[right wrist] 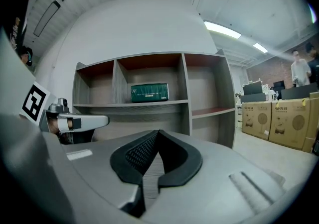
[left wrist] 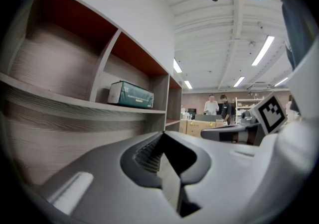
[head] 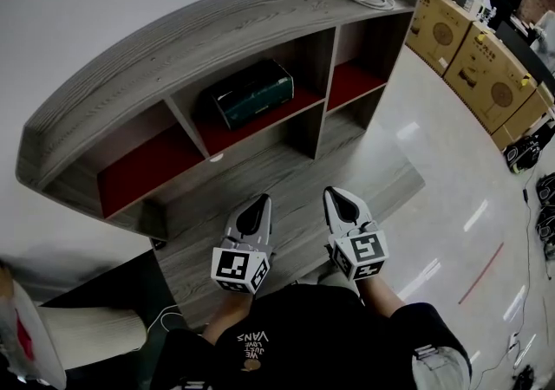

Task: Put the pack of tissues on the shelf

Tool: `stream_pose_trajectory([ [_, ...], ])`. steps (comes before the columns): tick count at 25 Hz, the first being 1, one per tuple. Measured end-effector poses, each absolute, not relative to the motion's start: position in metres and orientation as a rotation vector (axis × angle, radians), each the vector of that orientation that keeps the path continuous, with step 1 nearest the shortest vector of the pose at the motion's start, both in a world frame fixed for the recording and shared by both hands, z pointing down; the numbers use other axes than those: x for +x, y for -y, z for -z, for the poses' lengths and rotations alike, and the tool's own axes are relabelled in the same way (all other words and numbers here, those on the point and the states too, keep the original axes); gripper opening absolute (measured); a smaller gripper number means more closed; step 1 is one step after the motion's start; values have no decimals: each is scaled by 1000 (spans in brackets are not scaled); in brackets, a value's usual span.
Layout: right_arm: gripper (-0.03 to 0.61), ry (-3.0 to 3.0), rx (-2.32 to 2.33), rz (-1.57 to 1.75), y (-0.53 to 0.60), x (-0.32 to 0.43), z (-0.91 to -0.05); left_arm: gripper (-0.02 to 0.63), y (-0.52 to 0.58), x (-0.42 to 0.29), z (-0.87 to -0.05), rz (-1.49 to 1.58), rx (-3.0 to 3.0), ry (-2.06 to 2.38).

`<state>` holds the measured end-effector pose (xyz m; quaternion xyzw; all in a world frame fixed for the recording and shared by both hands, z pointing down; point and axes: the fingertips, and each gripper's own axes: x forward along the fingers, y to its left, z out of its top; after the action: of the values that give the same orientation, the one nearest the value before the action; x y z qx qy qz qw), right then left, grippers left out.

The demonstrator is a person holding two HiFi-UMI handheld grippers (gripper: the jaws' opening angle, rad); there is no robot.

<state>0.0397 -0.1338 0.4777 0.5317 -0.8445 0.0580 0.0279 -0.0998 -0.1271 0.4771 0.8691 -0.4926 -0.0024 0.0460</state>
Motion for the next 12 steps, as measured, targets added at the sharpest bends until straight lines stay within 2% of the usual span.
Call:
stream_pose_trajectory([
  [12,3,2587,1633,-146,128,33,-474,52,119,-104,-481,23,2660,1485],
])
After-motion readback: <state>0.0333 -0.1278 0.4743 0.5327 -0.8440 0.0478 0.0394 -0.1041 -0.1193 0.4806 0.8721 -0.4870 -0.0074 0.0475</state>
